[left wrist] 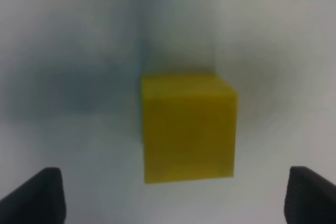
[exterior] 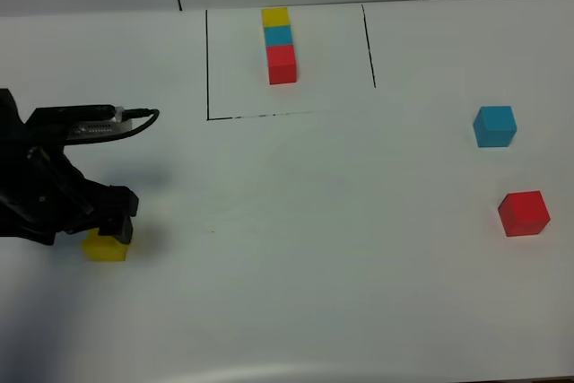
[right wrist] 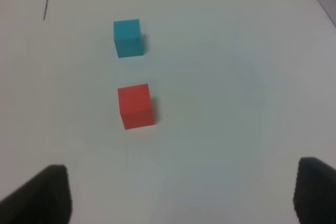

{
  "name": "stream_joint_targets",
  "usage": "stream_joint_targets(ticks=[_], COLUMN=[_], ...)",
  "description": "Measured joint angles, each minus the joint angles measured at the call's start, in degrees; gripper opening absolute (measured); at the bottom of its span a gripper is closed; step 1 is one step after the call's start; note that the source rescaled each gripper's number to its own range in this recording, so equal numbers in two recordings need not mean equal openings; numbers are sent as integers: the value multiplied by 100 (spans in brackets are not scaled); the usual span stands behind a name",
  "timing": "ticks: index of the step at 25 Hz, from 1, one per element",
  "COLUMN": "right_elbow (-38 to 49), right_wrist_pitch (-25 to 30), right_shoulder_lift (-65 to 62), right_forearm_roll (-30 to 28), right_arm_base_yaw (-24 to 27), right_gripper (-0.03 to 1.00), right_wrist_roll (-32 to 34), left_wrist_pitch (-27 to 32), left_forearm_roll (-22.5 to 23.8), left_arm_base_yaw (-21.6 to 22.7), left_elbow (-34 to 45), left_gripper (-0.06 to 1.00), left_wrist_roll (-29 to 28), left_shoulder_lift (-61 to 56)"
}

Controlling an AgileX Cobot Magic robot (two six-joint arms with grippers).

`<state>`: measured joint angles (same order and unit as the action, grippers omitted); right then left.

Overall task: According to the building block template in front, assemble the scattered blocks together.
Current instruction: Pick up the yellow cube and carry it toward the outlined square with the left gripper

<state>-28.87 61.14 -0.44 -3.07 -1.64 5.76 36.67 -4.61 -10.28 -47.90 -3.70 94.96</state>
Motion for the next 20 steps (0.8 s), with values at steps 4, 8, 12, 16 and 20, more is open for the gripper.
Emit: stream_joint_targets(ticks=[4,8,12,16,20], right_elbow=[0,0,0,0,0], right_wrist_pitch=[0,0,0,0,0], right_shoulder_lift=[0,0,0,0,0], right_forearm_roll=[0,0,0,0,0], right_arm_base_yaw=[0,0,0,0,0], right_gripper=[73,73,73,73,73], right_wrist_roll=[0,0,0,0,0], left_wrist_pitch=[-142,-330,-385,-466,-349], left_forearm_roll=[0,-25,-57,-83,-91], left_arm_base_yaw=[-4,-4,-4,-4,-4], left_elbow=[-4,-4,-4,-4,-97], left_gripper=[78,73,45,0,0], left_wrist_roll=[0,-5,-5,-5,61], left_shoulder_lift=[229,448,600,642,642])
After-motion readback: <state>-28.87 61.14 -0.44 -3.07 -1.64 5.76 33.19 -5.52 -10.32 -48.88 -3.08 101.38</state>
